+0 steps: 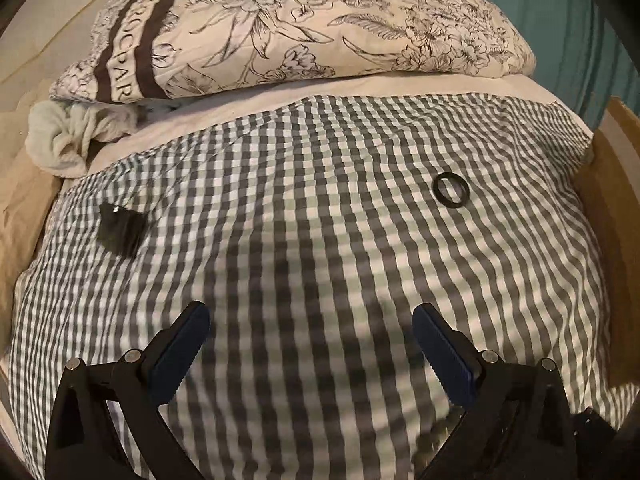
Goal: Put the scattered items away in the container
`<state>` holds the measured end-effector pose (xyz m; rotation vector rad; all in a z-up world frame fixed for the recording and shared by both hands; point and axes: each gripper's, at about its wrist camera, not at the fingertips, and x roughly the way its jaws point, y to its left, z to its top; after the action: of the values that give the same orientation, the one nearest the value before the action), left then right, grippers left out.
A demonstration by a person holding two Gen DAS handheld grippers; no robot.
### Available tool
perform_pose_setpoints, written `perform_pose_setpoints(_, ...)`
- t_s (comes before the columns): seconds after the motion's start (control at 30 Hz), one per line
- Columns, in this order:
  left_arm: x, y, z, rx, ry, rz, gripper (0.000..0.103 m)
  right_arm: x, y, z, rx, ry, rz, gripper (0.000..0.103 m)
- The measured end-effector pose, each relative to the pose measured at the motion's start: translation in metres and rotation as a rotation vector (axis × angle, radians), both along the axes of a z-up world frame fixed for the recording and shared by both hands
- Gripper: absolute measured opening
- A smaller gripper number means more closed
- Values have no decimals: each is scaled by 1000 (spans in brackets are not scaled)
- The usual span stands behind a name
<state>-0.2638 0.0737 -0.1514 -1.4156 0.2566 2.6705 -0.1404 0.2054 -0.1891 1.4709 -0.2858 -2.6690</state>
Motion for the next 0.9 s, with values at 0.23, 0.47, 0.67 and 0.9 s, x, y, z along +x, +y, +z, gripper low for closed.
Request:
perform_pose_setpoints(0.23, -15, 19, -15, -22, -48, -29, 103, 16, 30, 8, 85, 89, -78, 12)
perform_pose_setpoints(0.47, -40, 68, -18, -60, -12, -59, 103, 25, 71, 0, 78, 96, -151, 12)
perform_pose_setpoints(0.67, -78, 99, -29, -38, -32, -80, 103, 28, 72, -1, 62, 104, -143, 13)
perform_pose_setpoints(0.9, -97, 93, -33, 95, -48, -88, 23, 26, 71, 0, 51, 110, -137, 13)
